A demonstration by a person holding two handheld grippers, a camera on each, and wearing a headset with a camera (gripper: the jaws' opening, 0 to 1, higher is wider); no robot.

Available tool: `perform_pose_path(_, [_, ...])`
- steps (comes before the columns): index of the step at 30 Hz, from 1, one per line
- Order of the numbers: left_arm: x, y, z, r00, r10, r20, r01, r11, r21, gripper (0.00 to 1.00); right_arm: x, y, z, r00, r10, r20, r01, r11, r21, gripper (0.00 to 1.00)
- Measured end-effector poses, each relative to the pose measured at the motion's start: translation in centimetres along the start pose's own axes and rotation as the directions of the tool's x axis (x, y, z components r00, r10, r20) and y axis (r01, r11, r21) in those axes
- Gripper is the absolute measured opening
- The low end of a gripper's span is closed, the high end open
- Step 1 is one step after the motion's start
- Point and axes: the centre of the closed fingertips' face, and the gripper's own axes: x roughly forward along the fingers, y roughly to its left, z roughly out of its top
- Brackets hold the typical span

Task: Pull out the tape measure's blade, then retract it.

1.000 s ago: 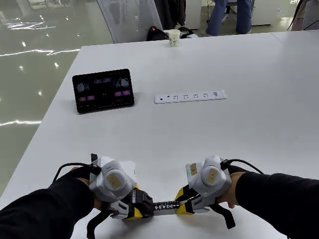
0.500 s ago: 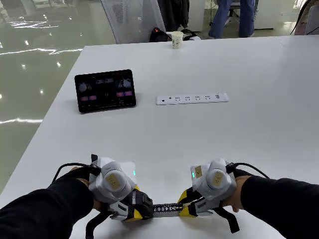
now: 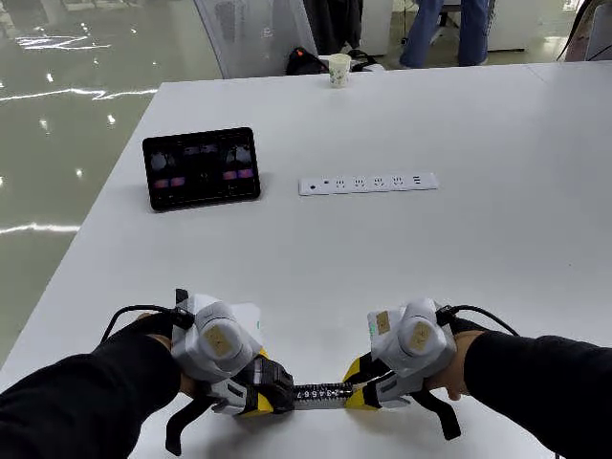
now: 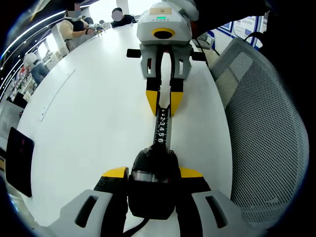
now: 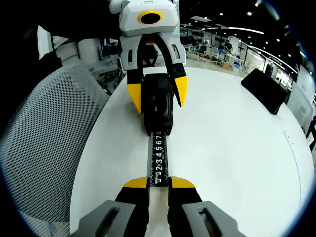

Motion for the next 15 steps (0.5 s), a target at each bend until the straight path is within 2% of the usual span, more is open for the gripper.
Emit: perform_pose_path(15, [0.0, 0.0, 0.0, 1.0, -0.001, -0.007, 0.001, 1.0, -0.007, 0.31, -1.6, 0.0, -1.5, 0.9998, -0.002, -0.02, 0.002, 1.0, 0.012, 0.1])
